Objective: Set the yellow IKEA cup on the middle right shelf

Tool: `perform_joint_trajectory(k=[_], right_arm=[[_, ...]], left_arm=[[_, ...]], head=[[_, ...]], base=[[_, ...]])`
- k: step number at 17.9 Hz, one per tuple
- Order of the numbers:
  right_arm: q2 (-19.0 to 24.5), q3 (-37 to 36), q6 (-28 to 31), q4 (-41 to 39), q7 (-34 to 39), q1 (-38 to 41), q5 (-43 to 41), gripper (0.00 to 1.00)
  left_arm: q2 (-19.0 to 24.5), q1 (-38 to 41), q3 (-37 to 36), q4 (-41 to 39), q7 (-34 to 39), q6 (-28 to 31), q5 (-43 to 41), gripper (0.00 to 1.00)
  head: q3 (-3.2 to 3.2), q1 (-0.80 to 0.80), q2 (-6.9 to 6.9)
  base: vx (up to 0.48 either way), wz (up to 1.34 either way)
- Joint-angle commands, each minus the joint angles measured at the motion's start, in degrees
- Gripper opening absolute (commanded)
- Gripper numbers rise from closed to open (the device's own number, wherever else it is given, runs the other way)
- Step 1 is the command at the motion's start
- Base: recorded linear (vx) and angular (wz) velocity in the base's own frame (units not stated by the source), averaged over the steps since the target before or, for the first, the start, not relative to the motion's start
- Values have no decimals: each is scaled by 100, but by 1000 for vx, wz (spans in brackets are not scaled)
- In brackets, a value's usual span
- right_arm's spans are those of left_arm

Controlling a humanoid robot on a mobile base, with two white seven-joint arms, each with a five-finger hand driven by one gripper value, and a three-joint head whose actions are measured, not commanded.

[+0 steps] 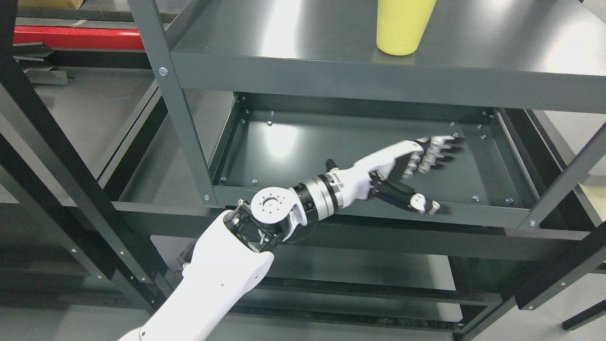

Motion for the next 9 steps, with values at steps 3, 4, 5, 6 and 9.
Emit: perform_joint_trajectory(k=[3, 4, 5, 6, 9], right_arm=[[-100, 97, 3, 0, 5, 79, -140, 99], [-100, 97, 3, 0, 5, 79, -140, 99], [-100, 97, 3, 0, 5, 79, -140, 99], [-100, 97, 3, 0, 5, 79, -140, 99], [-100, 97, 3, 0, 5, 79, -140, 99]], left_arm=[[100, 931, 1748, 838, 681, -647, -1482, 98], [100, 1133, 1846, 786, 681, -832, -1623, 98], [100, 1352, 1942, 637, 681, -1043, -1764, 98], [100, 1485, 1987, 444, 707, -1071, -1791, 98], [100, 1644, 2127, 153, 725, -1115, -1792, 99]], head=[[0, 0, 0], [0, 0, 0], [0, 0, 0], [0, 0, 0], [0, 0, 0]], base=[[0, 0], [0, 0], [0, 0], [0, 0], [0, 0]])
